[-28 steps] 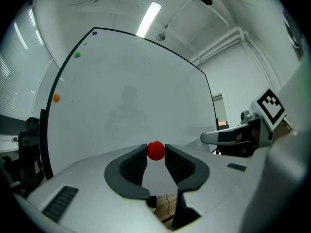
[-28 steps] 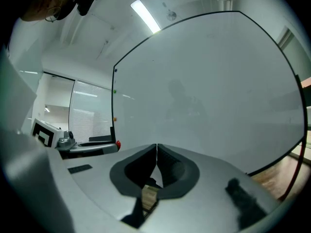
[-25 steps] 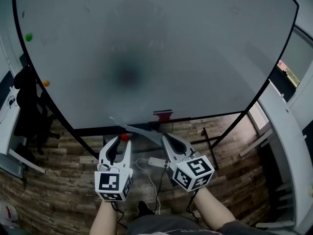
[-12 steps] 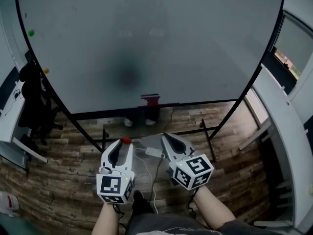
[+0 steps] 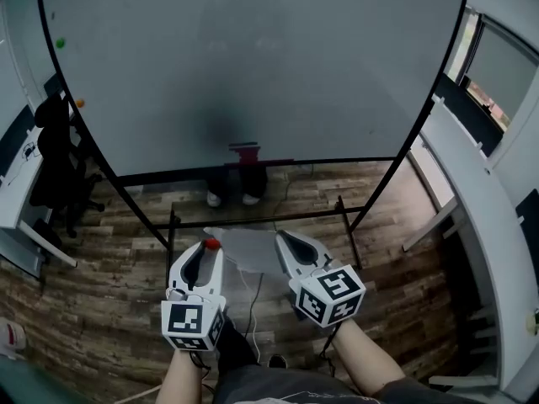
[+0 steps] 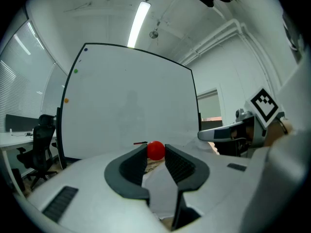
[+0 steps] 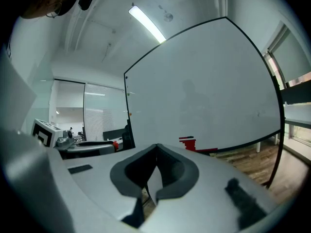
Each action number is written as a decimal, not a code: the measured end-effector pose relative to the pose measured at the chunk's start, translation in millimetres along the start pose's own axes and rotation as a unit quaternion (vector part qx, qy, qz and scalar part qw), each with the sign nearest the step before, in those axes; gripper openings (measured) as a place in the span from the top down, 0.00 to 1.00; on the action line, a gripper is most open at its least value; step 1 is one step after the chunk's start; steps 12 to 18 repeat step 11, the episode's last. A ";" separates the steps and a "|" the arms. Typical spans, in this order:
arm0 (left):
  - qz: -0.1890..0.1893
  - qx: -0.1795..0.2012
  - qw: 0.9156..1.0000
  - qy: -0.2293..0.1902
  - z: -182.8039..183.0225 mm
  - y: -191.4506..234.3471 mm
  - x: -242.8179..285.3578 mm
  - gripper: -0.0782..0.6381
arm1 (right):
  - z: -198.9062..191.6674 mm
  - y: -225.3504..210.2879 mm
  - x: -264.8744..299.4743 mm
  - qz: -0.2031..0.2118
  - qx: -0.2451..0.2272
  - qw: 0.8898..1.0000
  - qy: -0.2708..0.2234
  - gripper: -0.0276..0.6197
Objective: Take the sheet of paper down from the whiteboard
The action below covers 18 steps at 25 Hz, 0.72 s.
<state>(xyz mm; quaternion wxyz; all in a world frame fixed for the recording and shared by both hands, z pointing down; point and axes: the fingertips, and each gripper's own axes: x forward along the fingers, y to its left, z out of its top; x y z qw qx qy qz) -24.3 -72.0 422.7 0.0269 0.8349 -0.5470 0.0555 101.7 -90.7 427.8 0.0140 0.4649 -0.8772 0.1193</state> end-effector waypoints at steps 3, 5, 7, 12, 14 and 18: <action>0.000 -0.002 1.000 -0.002 0.1 -12.7 -9.2 0.72 | -5.1 2.8 -14.5 0.002 0.002 1.000 0.004 0.92; -0.001 -0.001 1.000 -0.004 0.7 -20.0 -14.8 0.72 | -6.3 5.3 -22.5 0.005 0.003 1.000 0.003 0.92; -0.001 0.000 1.000 -0.004 0.9 -26.7 -20.0 0.72 | -7.2 7.0 -30.1 0.007 0.002 1.000 0.003 0.92; -0.006 0.004 1.000 -0.005 1.5 -38.1 -27.9 0.72 | -7.4 9.0 -41.7 0.008 0.002 1.000 0.003 0.92; -0.006 0.004 1.000 -0.005 1.5 -38.1 -27.9 0.72 | -7.4 9.0 -41.7 0.008 0.002 1.000 0.003 0.92; -0.006 0.004 1.000 -0.005 1.5 -38.1 -27.9 0.72 | -7.4 9.0 -41.7 0.008 0.002 1.000 0.003 0.92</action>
